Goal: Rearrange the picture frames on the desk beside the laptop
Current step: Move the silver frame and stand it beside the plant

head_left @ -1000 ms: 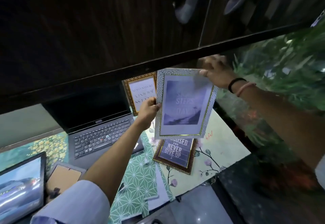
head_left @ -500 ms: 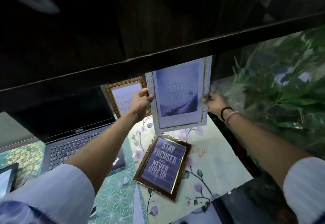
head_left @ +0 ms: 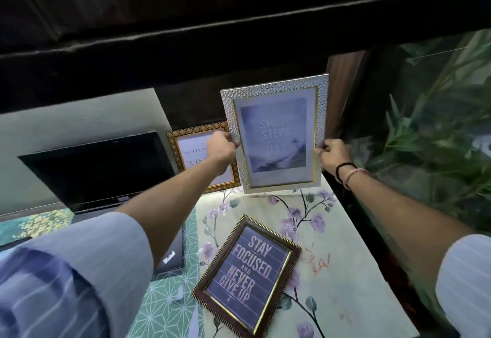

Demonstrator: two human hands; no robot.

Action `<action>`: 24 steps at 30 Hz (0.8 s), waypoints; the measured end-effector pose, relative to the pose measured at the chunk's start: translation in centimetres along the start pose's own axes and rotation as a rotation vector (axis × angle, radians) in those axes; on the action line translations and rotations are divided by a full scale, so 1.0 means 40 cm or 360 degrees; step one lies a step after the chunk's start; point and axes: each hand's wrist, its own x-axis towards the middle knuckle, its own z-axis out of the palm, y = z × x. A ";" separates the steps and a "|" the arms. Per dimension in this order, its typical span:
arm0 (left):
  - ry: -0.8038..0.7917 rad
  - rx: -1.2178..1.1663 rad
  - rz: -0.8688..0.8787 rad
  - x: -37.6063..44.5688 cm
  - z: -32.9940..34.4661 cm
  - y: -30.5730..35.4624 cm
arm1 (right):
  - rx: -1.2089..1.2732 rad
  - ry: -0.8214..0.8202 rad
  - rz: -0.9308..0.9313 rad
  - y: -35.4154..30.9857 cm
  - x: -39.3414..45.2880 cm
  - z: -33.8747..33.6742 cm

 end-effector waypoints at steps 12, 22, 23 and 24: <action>0.0255 0.0229 0.0009 0.071 0.046 0.022 | -0.0076 0.0038 0.0032 -0.005 0.046 0.064; 0.0161 0.0194 0.0069 0.069 0.078 0.020 | -0.0127 0.0126 0.0053 0.002 0.054 0.034; 0.0149 0.0195 0.0067 0.069 0.081 0.019 | -0.0122 0.0123 0.0063 0.004 0.053 0.035; 0.0144 0.0196 0.0067 0.071 0.084 0.019 | -0.0121 0.0119 0.0072 0.004 0.051 0.037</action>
